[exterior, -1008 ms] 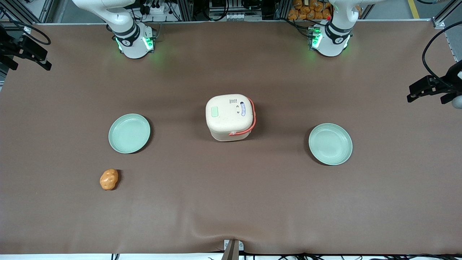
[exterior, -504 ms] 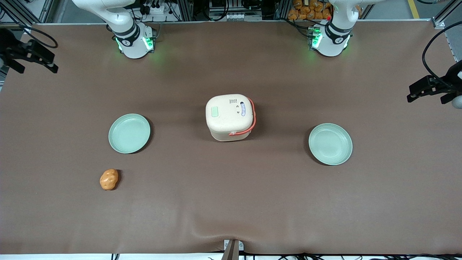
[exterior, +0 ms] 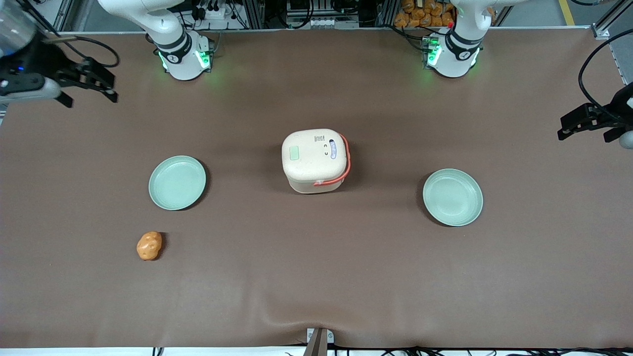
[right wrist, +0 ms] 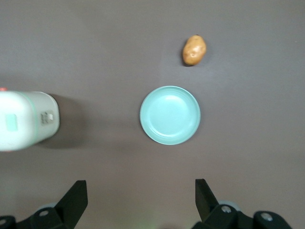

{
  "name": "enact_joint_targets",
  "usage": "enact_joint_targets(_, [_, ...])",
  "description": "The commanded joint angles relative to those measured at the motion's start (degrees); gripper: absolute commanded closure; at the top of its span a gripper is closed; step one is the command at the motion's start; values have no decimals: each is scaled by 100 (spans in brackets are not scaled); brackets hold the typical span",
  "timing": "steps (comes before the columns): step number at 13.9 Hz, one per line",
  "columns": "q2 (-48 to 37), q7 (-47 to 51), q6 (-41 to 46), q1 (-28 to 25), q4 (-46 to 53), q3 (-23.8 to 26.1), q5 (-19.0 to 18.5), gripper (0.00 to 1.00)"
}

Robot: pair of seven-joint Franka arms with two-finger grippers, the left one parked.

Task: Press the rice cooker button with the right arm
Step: 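Move the right gripper out and over the white rice cooker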

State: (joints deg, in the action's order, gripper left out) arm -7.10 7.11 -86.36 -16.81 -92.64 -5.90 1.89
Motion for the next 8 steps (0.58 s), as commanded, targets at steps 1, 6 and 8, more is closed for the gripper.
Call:
enact_joint_targets(1, [322,972,-327,-663,141,-34,49,0])
enact_joint_targets(6, [929,2389,-1198,-1692,141,-34,5,12])
enact_joint_targets(8, [1148,2636,-1374,-1983,141,-34,-13,57])
